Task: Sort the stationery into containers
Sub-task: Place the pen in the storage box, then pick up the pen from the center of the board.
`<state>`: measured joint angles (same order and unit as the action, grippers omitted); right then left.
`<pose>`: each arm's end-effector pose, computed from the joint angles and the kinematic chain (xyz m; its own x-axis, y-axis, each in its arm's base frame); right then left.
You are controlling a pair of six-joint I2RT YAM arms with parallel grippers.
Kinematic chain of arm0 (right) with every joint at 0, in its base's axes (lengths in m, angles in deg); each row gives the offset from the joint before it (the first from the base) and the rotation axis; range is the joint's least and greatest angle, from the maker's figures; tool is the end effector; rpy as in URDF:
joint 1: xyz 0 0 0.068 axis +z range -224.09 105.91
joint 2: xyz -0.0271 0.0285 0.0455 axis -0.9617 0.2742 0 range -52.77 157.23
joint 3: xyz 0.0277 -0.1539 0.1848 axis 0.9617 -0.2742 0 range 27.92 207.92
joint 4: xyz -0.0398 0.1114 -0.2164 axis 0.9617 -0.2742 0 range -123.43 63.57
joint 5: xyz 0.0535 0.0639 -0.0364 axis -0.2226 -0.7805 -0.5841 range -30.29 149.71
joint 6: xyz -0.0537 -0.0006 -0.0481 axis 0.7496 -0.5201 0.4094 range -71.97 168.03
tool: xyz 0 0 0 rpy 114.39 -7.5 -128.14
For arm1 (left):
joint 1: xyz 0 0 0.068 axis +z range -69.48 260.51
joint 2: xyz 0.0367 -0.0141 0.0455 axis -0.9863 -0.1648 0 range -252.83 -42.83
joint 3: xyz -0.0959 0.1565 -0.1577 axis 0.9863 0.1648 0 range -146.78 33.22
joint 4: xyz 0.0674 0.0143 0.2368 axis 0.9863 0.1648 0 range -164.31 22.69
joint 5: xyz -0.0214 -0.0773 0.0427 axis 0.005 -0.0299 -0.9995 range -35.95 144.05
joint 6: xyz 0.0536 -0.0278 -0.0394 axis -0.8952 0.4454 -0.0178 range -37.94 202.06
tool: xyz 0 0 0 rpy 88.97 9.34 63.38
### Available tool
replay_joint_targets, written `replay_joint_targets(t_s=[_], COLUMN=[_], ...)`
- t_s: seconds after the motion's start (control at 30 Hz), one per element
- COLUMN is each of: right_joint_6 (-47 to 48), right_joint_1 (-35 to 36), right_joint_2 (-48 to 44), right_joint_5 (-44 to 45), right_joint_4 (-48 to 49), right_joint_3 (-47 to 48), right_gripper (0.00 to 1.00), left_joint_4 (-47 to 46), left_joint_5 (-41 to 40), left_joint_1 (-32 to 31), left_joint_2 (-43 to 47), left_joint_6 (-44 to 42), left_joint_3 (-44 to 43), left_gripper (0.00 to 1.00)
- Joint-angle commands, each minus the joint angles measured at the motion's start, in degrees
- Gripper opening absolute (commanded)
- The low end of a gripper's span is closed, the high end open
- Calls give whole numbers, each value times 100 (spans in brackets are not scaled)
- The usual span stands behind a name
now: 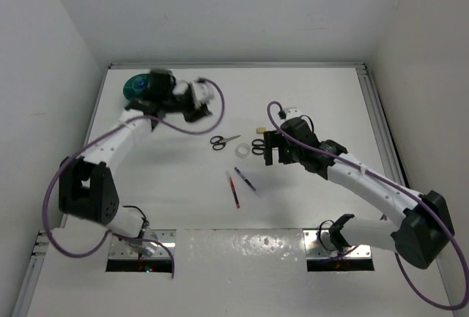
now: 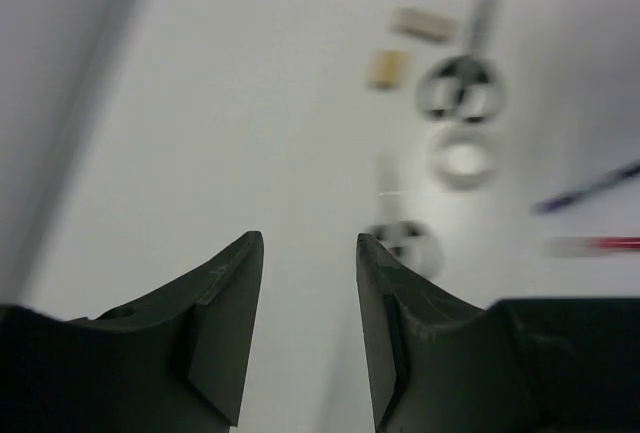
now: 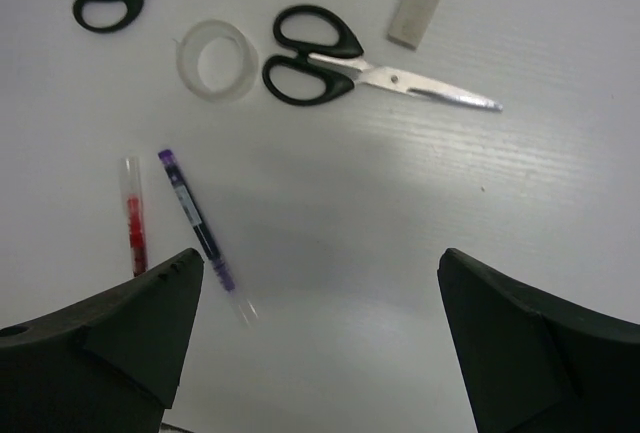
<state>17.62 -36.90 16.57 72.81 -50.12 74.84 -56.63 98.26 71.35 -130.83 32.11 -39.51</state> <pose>0.2188 0.1489 0.2035 -0.7298 0.0653 -0.6805 -0.1090 0.9716 0.2101 0.3356 -0.0962 0.2794 0.1841 0.5261 -0.8302 0.8562 0.3290 0.3983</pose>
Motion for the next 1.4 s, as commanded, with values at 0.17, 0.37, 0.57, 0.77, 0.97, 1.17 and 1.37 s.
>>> replay_joint_targets(t_s=[0.17,0.37,0.57,0.77,0.97,1.17,1.37], right_joint_6=[-667,-808,-36,132,132,211,448], right_joint_1=[148,604,1044,1237,1256,1291,1300], right_joint_2=[-764,-327,597,1476,2197,2462,1908], right_joint_5=[43,43,-630,-1258,-1099,-1047,-1099], right_joint_4=[-225,126,276,707,663,637,313], right_joint_3=[-815,-948,-464,-447,-254,-235,-113], right_gripper=[81,44,56,64,59,15,0], left_joint_4=[-783,-107,-272,-431,-466,-949,-2416], left_joint_5=[-3362,-4746,-5141,-5431,-5607,-5546,-4214], left_joint_1=[-2042,-2941,-2740,-2397,-2177,-2212,-2563], left_joint_2=[2691,2096,1690,2129,2621,3148,4026], left_joint_6=[4878,7094,7711,7396,6921,6062,3073], left_joint_3=[2773,2580,2763,3019,3142,3274,3967], left_gripper=[40,40,39,39,39,39,39])
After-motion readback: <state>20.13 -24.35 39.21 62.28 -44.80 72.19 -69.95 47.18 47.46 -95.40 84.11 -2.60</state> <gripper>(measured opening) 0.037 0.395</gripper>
